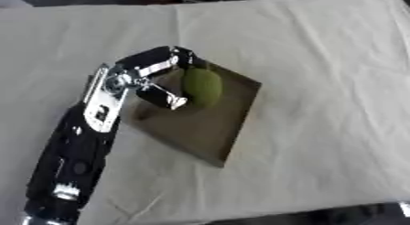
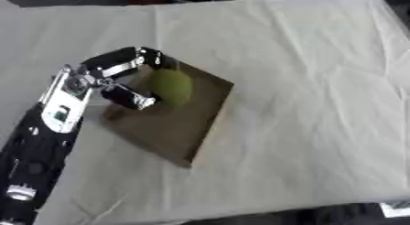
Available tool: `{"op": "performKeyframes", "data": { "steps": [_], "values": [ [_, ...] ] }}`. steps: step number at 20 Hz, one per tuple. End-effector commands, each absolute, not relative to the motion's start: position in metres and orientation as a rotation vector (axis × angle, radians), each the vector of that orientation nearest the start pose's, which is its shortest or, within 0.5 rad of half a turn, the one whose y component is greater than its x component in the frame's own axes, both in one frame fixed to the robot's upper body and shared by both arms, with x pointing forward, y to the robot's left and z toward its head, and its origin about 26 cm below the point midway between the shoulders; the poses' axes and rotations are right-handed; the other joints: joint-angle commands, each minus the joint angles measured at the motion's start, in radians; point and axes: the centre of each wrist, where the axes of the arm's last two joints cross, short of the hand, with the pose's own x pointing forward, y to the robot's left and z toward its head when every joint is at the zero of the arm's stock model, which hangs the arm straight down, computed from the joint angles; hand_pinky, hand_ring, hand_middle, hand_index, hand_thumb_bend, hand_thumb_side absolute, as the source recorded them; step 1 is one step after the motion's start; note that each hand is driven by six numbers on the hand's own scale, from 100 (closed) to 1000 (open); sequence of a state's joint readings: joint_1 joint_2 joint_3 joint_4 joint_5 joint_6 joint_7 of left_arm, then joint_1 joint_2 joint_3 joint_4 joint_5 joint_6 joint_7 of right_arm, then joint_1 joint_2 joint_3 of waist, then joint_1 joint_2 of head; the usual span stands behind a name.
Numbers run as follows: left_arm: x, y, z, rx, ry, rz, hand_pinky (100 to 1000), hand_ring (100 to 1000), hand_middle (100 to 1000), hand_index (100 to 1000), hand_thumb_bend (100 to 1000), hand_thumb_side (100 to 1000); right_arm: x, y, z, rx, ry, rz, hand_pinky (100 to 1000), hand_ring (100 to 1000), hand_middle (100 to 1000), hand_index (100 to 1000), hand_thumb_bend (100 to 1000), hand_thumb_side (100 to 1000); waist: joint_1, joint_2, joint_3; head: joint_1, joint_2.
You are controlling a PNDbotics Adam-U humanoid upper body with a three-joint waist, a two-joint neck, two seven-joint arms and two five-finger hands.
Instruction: Pick up objects on the table and place them in the box.
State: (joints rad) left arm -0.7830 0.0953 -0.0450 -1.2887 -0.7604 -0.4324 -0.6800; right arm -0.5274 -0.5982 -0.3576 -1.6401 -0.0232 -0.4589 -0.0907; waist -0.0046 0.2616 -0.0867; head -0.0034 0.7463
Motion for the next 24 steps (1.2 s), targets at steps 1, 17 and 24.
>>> {"op": "performKeyframes", "data": {
  "steps": [1,17,24],
  "values": [
    [0.429,0.166,0.200,0.277,-1.809,-2.053,799,704,755,769,230,100,0.332,-0.409,0.289,0.909,3.321,-0.297,716,621,606,739,100,224,-0.006,-0.023,-0.001,-0.007,0.002],
    [0.427,0.166,0.198,0.249,-1.838,-2.050,840,762,792,848,395,280,0.332,-0.410,0.287,0.915,3.323,-0.293,716,619,604,739,100,224,-0.010,-0.026,-0.004,-0.018,0.001],
    [0.422,0.171,0.208,0.290,-1.874,-1.959,826,745,777,837,281,199,0.331,-0.411,0.288,0.920,3.317,-0.292,714,618,603,738,100,218,-0.013,-0.026,-0.002,-0.021,0.004]
  ]
}}
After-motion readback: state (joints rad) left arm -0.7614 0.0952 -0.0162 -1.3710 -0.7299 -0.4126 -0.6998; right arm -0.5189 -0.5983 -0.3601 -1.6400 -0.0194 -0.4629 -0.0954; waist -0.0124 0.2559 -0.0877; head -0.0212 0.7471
